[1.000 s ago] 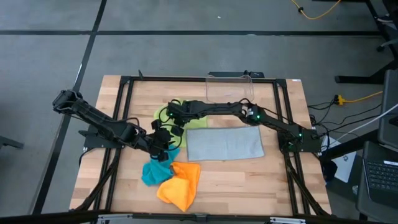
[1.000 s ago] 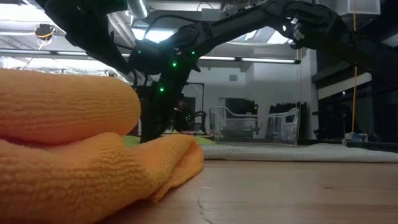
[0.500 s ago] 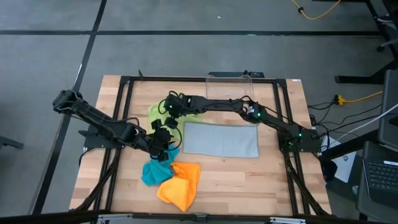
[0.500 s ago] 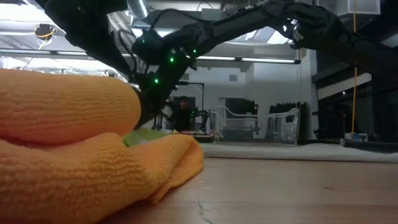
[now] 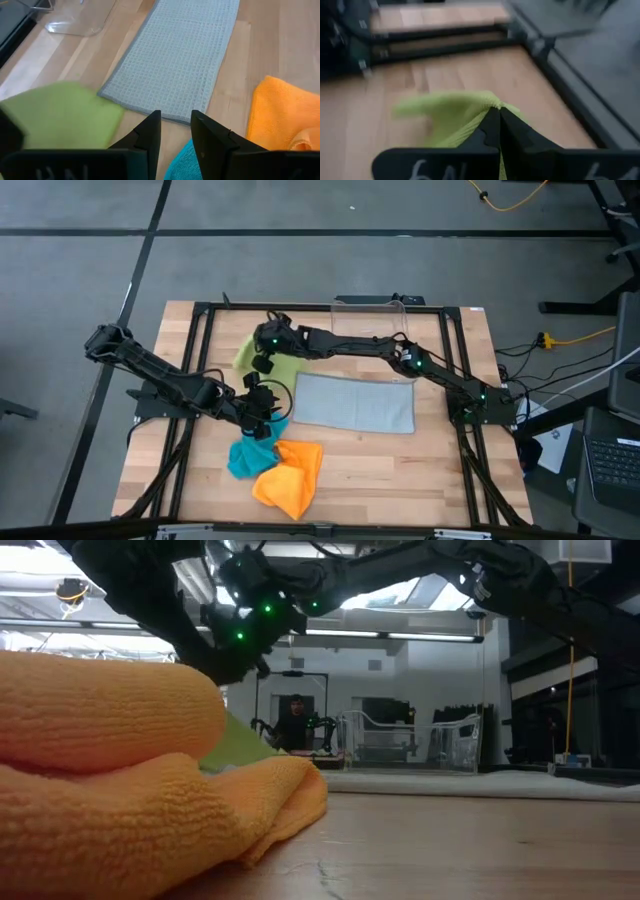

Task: Fold microfiber towels
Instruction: Move the green microfiber to the top left of the table

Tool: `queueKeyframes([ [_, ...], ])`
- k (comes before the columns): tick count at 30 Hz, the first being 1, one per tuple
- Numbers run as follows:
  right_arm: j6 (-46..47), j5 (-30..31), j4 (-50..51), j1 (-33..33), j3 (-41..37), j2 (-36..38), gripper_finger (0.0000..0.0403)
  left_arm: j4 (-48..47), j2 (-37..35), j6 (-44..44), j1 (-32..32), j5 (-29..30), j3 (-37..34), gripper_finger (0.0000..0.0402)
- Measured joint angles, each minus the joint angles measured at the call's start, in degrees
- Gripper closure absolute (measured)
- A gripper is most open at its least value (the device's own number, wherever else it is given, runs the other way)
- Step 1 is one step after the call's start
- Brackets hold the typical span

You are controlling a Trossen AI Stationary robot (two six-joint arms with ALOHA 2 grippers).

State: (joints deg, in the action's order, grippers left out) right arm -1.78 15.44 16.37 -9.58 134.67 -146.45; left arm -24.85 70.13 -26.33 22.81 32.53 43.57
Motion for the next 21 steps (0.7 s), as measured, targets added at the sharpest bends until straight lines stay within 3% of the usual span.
queueKeyframes([
  [9, -3.9, -0.3, -12.0, 0.0, 0.2, 0.1, 0.0399, 0.0, 0.0, 0.0, 0.0, 0.0, 0.0, 0.0303],
  [21, -0.1, -0.5, -1.0, 0.1, 0.2, 2.9, 0.0295, -0.1, 0.0, 0.0, 0.0, 0.0, 0.0, 0.0303],
])
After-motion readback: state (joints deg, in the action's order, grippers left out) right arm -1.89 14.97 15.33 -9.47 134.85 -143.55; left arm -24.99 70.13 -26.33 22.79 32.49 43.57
